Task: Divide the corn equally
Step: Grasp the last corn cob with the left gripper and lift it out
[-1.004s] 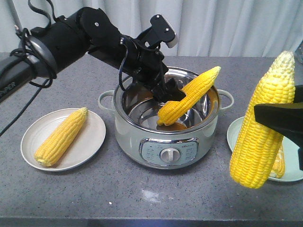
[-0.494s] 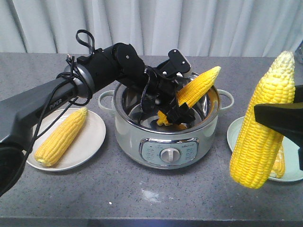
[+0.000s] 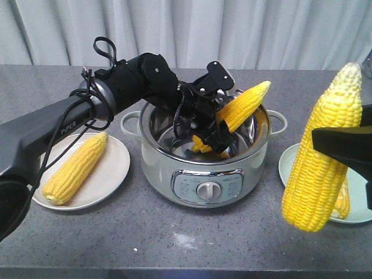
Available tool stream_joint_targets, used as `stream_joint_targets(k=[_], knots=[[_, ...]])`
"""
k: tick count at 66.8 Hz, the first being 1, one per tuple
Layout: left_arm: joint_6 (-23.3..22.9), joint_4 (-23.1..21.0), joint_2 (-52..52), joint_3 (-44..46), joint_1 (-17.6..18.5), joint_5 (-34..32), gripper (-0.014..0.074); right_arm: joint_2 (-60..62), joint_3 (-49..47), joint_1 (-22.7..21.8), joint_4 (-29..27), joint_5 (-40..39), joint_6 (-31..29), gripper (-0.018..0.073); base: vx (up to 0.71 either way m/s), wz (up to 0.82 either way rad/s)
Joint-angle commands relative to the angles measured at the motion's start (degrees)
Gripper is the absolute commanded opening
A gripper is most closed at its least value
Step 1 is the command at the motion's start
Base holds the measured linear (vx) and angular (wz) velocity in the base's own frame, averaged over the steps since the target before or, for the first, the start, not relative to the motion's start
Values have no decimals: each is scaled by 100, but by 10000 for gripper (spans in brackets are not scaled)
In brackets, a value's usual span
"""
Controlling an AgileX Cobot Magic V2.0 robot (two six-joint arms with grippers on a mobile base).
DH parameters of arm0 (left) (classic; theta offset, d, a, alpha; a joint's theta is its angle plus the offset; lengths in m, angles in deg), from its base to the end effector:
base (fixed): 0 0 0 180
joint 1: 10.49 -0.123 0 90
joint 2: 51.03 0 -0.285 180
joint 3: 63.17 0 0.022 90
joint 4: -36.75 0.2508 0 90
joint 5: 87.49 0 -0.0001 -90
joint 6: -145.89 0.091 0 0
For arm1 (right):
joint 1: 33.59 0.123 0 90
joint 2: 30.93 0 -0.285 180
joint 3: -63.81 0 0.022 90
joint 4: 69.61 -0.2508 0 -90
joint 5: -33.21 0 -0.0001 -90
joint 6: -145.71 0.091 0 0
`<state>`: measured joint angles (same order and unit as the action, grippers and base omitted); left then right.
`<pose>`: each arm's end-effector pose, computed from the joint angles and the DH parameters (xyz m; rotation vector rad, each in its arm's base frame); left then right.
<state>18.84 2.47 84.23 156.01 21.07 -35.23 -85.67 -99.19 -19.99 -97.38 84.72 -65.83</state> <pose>0.4075 -0.2979 0.2539 1.4201 1.9957 -0.5828 0.1285 0.0653 0.4130 -0.7010 1.9529 0.3917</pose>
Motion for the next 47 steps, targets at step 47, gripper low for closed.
stream_joint_targets(k=[47], knots=[[-1231, 152, -1342, 181, 18, -172, 272, 24, -143, -5, -133, -370, -27, 112, 0, 0]])
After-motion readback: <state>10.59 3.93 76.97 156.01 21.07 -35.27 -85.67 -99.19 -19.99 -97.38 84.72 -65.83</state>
